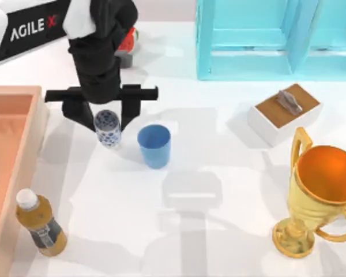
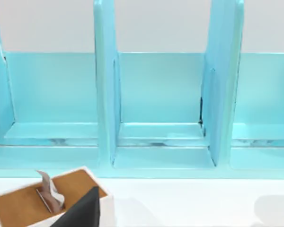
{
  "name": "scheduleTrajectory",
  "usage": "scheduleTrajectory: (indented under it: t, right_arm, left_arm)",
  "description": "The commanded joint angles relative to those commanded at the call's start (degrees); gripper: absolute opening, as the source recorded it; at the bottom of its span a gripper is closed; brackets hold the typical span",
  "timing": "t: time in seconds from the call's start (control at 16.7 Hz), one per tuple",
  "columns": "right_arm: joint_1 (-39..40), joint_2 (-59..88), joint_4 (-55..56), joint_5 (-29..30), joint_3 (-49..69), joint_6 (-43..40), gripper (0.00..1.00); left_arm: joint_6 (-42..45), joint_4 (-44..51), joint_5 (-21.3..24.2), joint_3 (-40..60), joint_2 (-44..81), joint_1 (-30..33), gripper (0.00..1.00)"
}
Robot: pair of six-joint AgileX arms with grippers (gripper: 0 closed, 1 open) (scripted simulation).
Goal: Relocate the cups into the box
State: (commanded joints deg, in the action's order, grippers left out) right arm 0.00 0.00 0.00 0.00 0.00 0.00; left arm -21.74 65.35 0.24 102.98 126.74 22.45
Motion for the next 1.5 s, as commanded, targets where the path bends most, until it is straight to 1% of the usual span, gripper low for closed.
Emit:
scheduleTrajectory:
  t: [0.18, 0.3, 0.42, 0.66, 0.84, 1.02, 1.5]
  right_arm:
    - [0.0, 0.0, 0.0, 0.0, 0.0, 0.0, 1.0]
    - [0.0, 0.0, 0.0, 0.0, 0.0, 0.0, 1.0]
    - [0.0, 0.0, 0.0, 0.0, 0.0, 0.0, 1.0]
    - [0.0, 0.0, 0.0, 0.0, 0.0, 0.0, 1.0]
    - [0.0, 0.0, 0.0, 0.0, 0.0, 0.0, 1.0]
    - [0.0, 0.0, 0.0, 0.0, 0.0, 0.0, 1.0]
    - [0.0, 0.0, 0.0, 0.0, 0.0, 0.0, 1.0]
  left_arm:
    - [5.6, 7.9, 0.0, 2.6, -4.3, -5.3, 0.0]
    - [8.8, 11.4, -0.1, 4.0, -6.7, -8.0, 0.0]
    - [9.9, 12.5, -0.1, 4.2, -7.7, -9.0, 0.0]
    - [10.0, 12.4, -0.2, 4.0, -7.7, -8.9, 0.0]
    - [13.2, 12.7, -0.2, 1.0, -11.0, -12.1, 0.0]
    - [19.8, 13.2, -0.3, -4.9, -17.9, -19.1, 0.0]
    - [41.3, 15.1, -0.2, -25.3, -40.2, -41.0, 0.0]
